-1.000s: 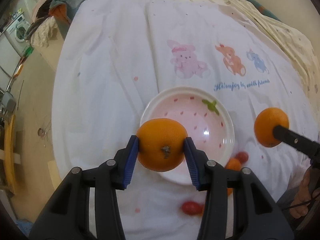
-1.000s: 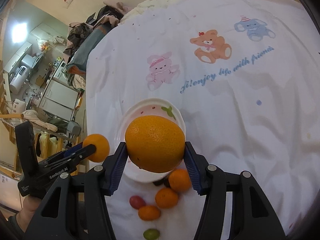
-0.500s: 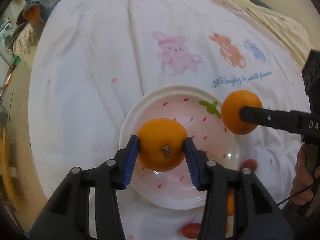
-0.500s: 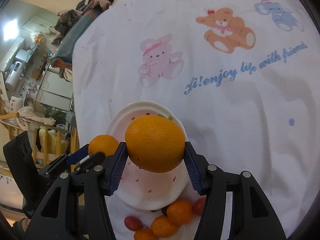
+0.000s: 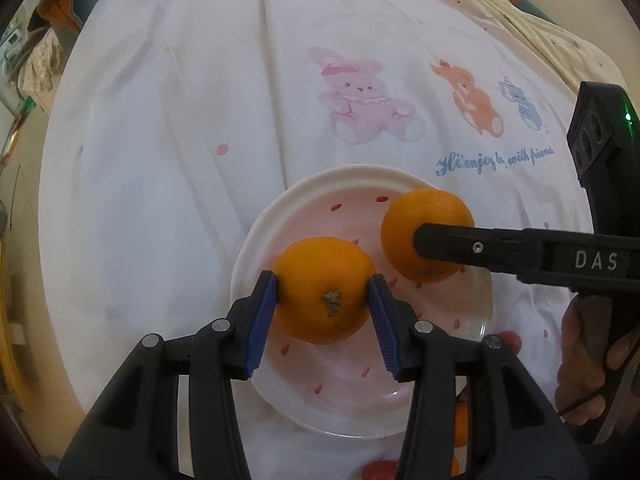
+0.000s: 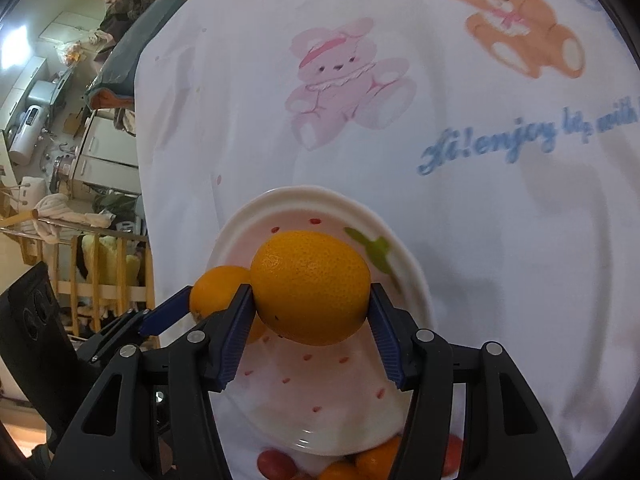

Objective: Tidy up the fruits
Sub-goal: 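Carry both fruits over the pink plate and open both grippers to release them, then move the left gripper to the dark red tomato and close it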

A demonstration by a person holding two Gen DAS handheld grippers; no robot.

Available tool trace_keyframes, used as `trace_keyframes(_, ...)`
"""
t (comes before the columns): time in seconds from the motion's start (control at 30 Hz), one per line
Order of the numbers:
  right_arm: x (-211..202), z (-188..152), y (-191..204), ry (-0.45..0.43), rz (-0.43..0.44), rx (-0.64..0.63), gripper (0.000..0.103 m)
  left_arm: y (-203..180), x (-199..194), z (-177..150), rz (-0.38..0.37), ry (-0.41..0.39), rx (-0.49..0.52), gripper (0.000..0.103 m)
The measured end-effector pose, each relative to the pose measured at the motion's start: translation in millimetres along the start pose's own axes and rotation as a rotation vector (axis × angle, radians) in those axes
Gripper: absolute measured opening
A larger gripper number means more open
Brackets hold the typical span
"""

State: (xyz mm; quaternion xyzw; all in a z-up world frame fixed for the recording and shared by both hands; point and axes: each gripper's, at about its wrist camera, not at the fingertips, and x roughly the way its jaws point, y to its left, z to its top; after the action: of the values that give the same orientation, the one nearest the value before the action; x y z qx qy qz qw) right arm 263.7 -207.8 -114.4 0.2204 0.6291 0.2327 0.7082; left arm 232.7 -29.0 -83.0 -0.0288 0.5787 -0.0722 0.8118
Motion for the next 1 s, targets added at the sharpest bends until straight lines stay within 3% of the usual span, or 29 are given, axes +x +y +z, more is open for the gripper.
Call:
trace_keyframes(0.2,4,4,-11,0.007,0.013,0.035,0.068,0,2,2,0.02,0.011,-0.006,0.047)
trace_keyframes(0.27,-1,4,-10,-0.019,0.016,0.032,0.083,-3,-2,3,0.054,-0.015,0.01,0.061)
trace_keyframes(0.3,-3,3,-9,-0.031,0.012,0.025,0.083,-2,-2,4,0.062,-0.021,0.012,0.068)
trace_keyframes(0.7,-29,-1,-7,-0.063,0.015,0.03,0.083,5,-20,4,0.061,-0.074,-0.007,0.068)
trace_keyframes(0.83,-41,-12,-4,-0.08,-0.014,0.031,0.091,7,-27,-1,0.053,-0.078,-0.015,0.068)
trace_keyframes(1.0,-63,-26,2,-0.13,-0.035,0.011,0.091,10,-45,-10,0.049,-0.103,-0.029,0.068)
